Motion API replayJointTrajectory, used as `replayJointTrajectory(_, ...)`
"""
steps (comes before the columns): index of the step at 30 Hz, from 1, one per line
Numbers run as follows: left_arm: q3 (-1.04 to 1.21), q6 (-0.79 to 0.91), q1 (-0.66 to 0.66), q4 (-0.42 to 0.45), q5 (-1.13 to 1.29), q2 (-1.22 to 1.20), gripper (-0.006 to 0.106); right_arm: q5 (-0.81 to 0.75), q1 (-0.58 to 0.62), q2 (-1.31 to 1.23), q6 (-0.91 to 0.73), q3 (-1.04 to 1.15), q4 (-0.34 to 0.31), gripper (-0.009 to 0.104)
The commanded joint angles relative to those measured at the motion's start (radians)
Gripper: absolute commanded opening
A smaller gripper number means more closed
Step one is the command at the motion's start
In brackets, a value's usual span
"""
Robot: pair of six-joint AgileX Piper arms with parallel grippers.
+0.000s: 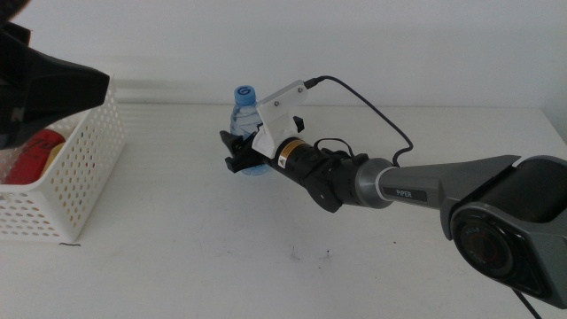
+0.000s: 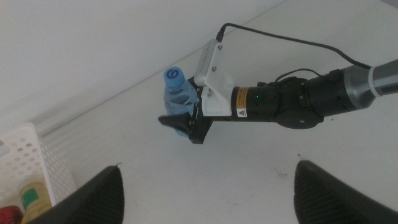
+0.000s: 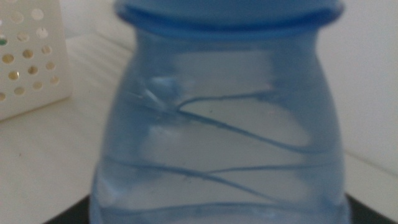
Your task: Use arms to grab the bottles and put them into the dustbin to the left of the table.
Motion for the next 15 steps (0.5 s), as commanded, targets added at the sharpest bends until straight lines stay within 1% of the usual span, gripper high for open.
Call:
replayJointTrajectory(1, 0.004, 0.0, -0.006, -0.005, -0.008, -0.004, 0.094, 0.072, 0.015, -0.03, -0.001, -0.005, 0.005, 0.065)
replayJointTrajectory(2, 0.004, 0.0, -0.006, -0.005, -0.008, -0.004, 0.094, 0.143, 0.02, -0.048, 0.007, 0.0, 0.005, 0.077)
replayJointTrajectory(3, 0.004, 0.0, -0.006, -0.005, -0.008, -0.004, 0.094, 0.204, 0.022, -0.081, 0.015, 0.017, 0.005, 0.086)
replayJointTrajectory(4, 0.004, 0.0, -0.006, -0.005, -0.008, -0.004, 0.094, 0.233, 0.027, -0.123, 0.015, 0.053, 0.005, 0.092)
replayJointTrajectory(9, 0.004, 0.0, -0.006, -0.005, -0.008, -0.004, 0.094, 0.193, 0.041, -0.409, 0.072, 0.407, 0.066, 0.093)
replayJointTrajectory(11, 0.004, 0.0, -0.006, -0.005, -0.008, -0.004, 0.094, 0.227, 0.046, -0.544, 0.117, 0.56, 0.069, 0.093)
replayJointTrajectory(13, 0.004, 0.0, -0.006, -0.005, -0.01, -0.004, 0.094, 0.355, 0.053, -0.709, 0.141, 0.696, 0.057, 0.093)
replayJointTrajectory(14, 0.004, 0.0, -0.006, -0.003, -0.01, -0.004, 0.094, 0.437, 0.058, -0.774, 0.145, 0.729, 0.057, 0.093)
replayJointTrajectory(15, 0.004, 0.0, -0.006, -0.001, -0.01, -0.004, 0.094, 0.563, 0.06, -0.85, 0.145, 0.744, 0.057, 0.093)
